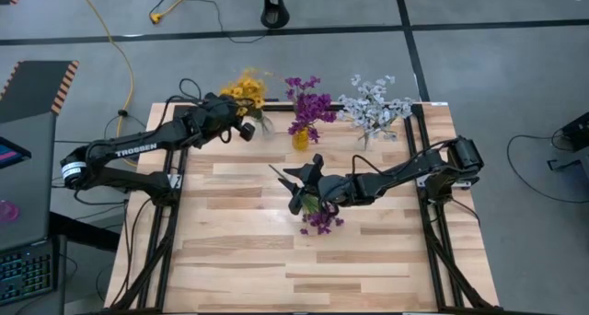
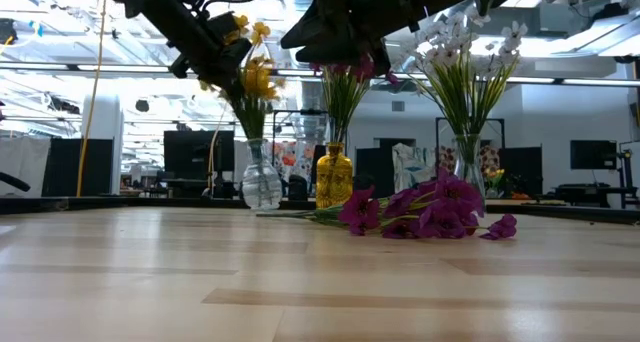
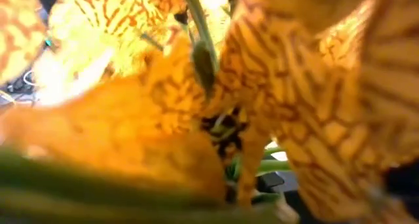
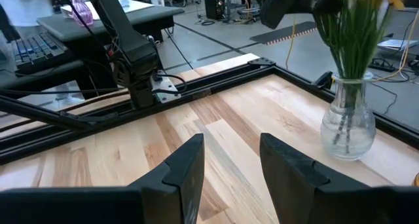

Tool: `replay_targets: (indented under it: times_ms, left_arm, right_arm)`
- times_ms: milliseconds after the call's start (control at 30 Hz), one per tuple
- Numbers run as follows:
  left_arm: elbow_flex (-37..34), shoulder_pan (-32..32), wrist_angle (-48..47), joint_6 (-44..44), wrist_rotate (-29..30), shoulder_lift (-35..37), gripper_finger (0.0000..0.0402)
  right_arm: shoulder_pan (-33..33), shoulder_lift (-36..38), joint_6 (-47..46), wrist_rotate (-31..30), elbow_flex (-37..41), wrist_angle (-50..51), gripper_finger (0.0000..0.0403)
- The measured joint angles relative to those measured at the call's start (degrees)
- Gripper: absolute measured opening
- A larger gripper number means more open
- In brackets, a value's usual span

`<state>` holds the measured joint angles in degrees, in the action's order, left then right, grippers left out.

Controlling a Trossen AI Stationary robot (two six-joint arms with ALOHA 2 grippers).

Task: Sort flowers into vase by color
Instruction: Put the yellow flowers into the left transparent vase

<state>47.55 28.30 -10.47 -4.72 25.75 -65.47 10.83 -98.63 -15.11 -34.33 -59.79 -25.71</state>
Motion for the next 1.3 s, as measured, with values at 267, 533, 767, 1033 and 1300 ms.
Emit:
replay_targets:
  times_ms: [267, 533, 767, 1033, 1300]
  left_arm:
    - [3.36, 0.01, -3.01, 0.00, -1.98, -0.02, 0.0004]
    - [3.39, 0.01, -2.79, -0.04, -1.96, -0.28, 0.0004]
    - [3.41, 0.01, -2.68, -0.02, -2.03, -0.28, 0.0004]
    - [3.45, 0.01, -3.25, 1.25, -5.00, -0.28, 0.0004]
    - [3.45, 0.03, -5.74, 1.30, -6.17, -0.28, 0.0004]
  right_arm:
    - [0.00, 0.00, 0.02, 0.01, -0.02, -0.03, 0.0176]
    - [0.09, 0.00, 0.02, 0.01, -0.04, -0.03, 0.0176]
    - [0.09, 0.00, 0.02, 0.01, -0.04, -0.03, 0.0176]
    - [0.09, 0.00, 0.02, 0.03, -0.04, -0.12, 0.0176]
    - [0.04, 0.00, 0.02, 0.03, -0.04, -0.58, 0.0176]
